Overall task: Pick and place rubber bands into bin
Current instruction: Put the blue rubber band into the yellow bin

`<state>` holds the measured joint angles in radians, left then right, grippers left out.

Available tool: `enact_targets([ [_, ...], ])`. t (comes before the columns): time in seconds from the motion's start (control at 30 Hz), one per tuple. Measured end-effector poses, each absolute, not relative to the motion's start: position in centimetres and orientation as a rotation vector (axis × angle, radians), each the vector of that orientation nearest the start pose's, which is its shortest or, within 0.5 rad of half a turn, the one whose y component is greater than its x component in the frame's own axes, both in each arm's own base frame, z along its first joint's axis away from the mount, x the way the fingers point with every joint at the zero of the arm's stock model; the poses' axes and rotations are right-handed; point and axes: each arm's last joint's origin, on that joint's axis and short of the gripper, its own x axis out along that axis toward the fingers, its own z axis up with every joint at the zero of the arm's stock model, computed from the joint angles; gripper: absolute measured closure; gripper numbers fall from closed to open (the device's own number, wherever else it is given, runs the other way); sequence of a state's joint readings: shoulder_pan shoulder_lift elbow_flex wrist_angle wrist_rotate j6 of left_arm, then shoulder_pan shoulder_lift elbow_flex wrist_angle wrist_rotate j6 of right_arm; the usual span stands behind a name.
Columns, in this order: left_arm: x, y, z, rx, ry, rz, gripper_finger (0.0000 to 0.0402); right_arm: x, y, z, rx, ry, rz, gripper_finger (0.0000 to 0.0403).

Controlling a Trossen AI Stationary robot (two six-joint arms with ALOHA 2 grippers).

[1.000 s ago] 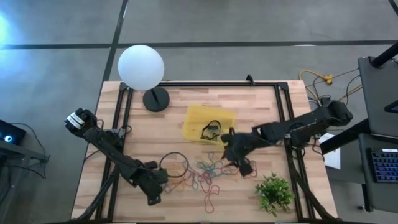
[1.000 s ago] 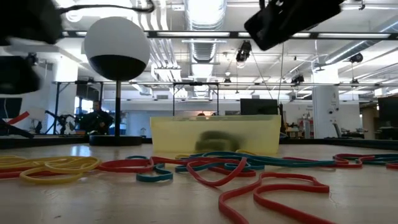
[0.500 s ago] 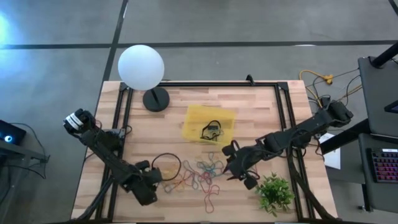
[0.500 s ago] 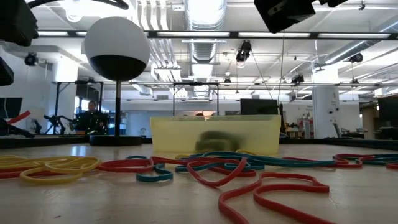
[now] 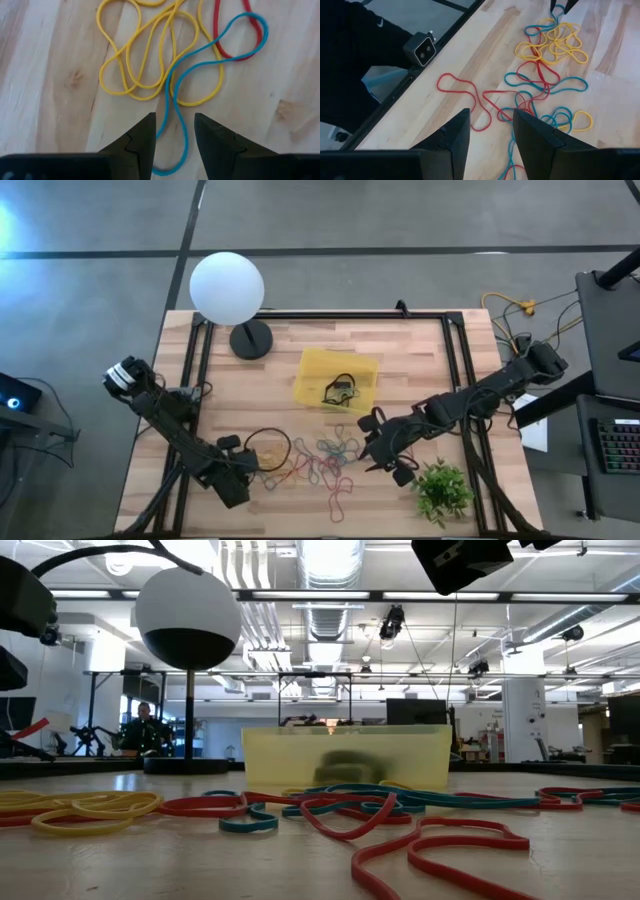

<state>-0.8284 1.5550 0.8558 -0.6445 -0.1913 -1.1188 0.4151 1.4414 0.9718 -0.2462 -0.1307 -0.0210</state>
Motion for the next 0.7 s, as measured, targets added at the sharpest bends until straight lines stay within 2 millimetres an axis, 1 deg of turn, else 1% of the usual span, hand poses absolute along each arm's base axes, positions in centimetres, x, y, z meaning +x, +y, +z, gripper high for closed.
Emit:
enact_targets([
  [0.23,18.7,-19.5,14.9,-0.250,1.285,0.163,0.0283,27.6,12.6,23.9,-0.122,0.709,0.531,0.0266],
  [0.57,18.9,-19.3,14.8,-0.262,1.293,0.172,0.0284,27.6,12.7,23.8,-0.123,0.693,0.535,0.0266],
  [0.7,19.2,-19.1,14.7,-0.276,1.298,0.175,0.0299,27.6,12.7,23.8,-0.124,0.692,0.536,0.0266],
])
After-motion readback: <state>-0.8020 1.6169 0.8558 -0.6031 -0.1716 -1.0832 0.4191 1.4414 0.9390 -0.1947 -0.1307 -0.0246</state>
